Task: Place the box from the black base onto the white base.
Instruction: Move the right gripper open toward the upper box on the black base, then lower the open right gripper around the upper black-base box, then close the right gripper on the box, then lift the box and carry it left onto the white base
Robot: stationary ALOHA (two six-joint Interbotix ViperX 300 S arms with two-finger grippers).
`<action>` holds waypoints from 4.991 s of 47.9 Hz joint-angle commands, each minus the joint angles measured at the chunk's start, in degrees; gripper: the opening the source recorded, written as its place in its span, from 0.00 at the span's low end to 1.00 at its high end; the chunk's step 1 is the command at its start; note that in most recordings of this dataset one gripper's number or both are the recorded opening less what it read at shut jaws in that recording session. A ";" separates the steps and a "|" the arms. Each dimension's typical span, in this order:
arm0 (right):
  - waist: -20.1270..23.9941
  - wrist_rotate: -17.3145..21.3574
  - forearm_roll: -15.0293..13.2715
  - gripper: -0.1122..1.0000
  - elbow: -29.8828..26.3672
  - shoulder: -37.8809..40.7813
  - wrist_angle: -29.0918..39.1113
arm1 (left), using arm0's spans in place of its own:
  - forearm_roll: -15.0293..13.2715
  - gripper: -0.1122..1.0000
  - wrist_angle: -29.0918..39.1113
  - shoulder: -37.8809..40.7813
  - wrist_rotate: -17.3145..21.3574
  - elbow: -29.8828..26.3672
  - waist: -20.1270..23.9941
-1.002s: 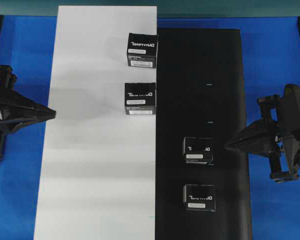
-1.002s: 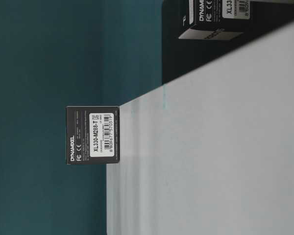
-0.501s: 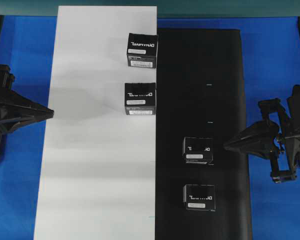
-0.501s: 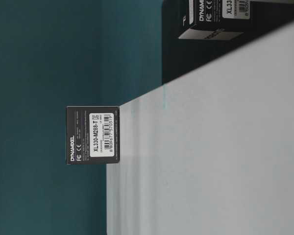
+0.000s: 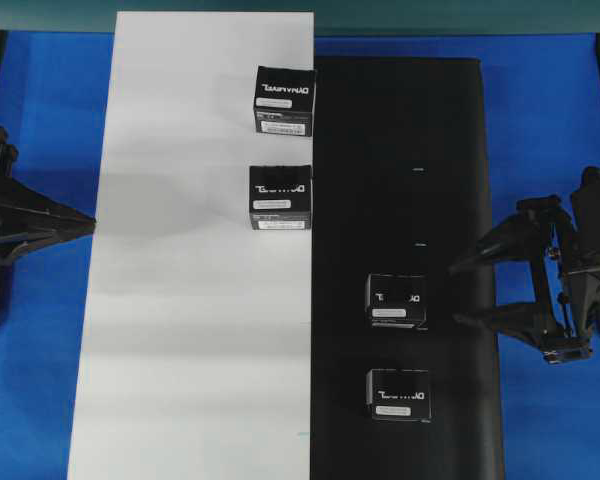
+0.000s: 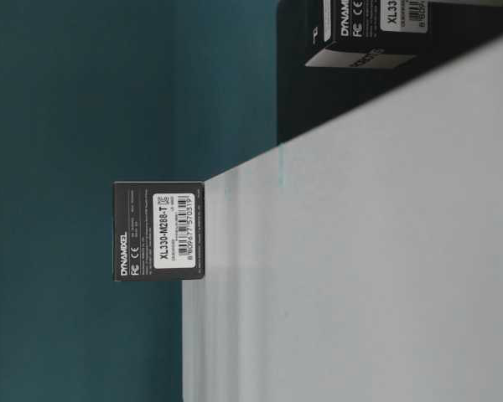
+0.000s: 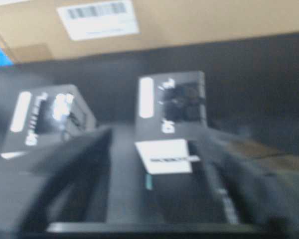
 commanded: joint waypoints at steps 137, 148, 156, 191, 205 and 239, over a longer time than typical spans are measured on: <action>-0.35 -1.32 -1.41 0.93 -13.62 27.07 5.54 | 0.09 0.10 2.72 -0.53 -3.16 -1.93 -0.26; 0.18 -1.23 -1.32 0.67 -13.62 26.98 5.54 | 0.09 0.10 3.52 -0.79 -3.16 -1.93 -0.26; 0.44 -1.23 -1.32 0.63 -13.71 27.07 5.27 | 0.09 0.10 3.52 -0.79 -3.16 -1.93 -0.35; 0.35 -1.67 -1.41 0.63 -19.34 17.31 15.73 | 0.09 0.10 3.52 -0.88 -3.16 -1.85 -0.53; 0.35 -2.11 -3.43 0.63 -25.05 14.85 22.32 | 0.09 0.10 3.52 -0.88 -3.25 -1.85 -0.97; 0.00 -2.81 -5.71 0.63 -36.12 20.57 27.33 | 0.09 0.10 3.52 -0.79 -3.25 -1.85 -0.97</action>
